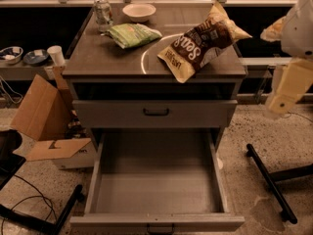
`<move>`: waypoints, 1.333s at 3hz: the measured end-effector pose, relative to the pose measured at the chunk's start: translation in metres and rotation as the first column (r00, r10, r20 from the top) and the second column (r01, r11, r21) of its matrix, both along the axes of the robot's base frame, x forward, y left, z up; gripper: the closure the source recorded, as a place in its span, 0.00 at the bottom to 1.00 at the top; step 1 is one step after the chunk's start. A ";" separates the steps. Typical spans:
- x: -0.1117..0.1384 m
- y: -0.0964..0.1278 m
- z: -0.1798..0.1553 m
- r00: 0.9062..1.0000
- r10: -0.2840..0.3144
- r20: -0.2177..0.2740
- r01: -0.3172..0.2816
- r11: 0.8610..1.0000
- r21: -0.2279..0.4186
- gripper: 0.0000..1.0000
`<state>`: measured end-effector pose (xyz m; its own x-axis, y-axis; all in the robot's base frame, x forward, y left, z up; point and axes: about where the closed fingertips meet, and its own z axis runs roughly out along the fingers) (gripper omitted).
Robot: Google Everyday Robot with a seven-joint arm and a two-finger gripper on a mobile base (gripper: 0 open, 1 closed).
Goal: Place brown chip bag into middle drawer
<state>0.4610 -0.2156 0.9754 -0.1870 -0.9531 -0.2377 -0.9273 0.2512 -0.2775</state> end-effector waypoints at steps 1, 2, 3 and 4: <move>0.072 0.010 -0.014 0.993 0.083 0.086 -0.086 0.996 0.025 0.00; 0.180 0.037 -0.026 0.939 0.271 0.211 -0.268 0.962 -0.045 0.00; 0.240 0.055 -0.025 0.896 0.387 0.218 -0.353 0.918 -0.182 0.00; 0.288 0.062 -0.029 0.875 0.442 0.195 -0.373 0.875 -0.308 0.00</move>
Offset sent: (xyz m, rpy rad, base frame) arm 0.2583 0.0637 -0.0250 -0.0405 -0.3407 0.4372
